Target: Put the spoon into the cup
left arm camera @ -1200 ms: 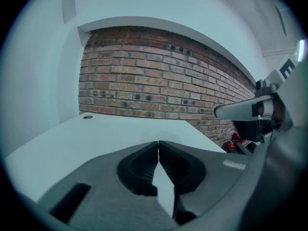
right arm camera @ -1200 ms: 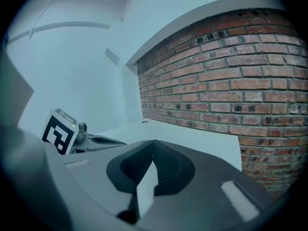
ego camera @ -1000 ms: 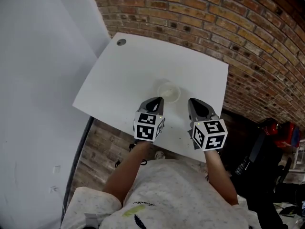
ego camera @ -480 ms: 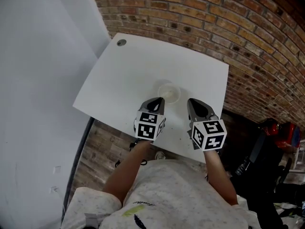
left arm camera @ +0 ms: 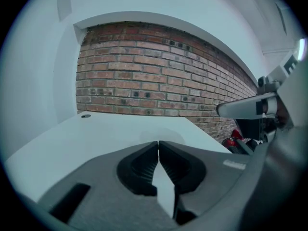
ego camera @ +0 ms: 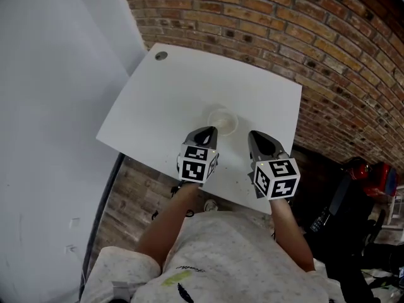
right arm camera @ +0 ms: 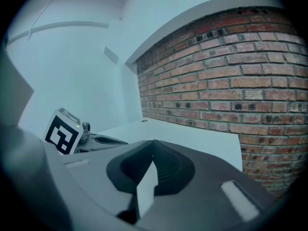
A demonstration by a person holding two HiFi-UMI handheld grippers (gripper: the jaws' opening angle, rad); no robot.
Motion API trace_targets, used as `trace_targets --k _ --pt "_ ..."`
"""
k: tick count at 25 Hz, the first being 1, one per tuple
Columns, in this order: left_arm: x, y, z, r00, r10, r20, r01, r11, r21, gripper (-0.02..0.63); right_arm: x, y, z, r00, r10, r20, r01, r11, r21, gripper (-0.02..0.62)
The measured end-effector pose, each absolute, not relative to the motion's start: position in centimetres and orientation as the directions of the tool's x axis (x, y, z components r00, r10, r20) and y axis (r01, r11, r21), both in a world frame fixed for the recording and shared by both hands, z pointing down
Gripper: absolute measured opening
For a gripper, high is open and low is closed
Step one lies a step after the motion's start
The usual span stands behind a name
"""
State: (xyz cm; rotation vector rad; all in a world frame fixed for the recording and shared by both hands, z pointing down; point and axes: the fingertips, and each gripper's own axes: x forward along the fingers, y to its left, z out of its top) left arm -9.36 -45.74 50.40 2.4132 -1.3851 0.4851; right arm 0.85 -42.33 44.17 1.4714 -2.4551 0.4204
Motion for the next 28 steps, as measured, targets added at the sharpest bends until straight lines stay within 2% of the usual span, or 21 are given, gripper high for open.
trace_targets --k 10,28 --pt "-9.4 -44.3 49.8 0.443 -0.783 0.436 -0.888 -0.449 0.098 0.018 1.7 -40.8 44.1 -0.477 -0.802 0.359 -0.876 0.467 -0.122 0.011" --pt "-9.6 -36.7 47.5 0.344 -0.855 0.388 -0.938 -0.334 0.096 0.018 1.7 -34.6 44.0 -0.589 -0.734 0.34 -0.802 0.582 -0.134 0.011"
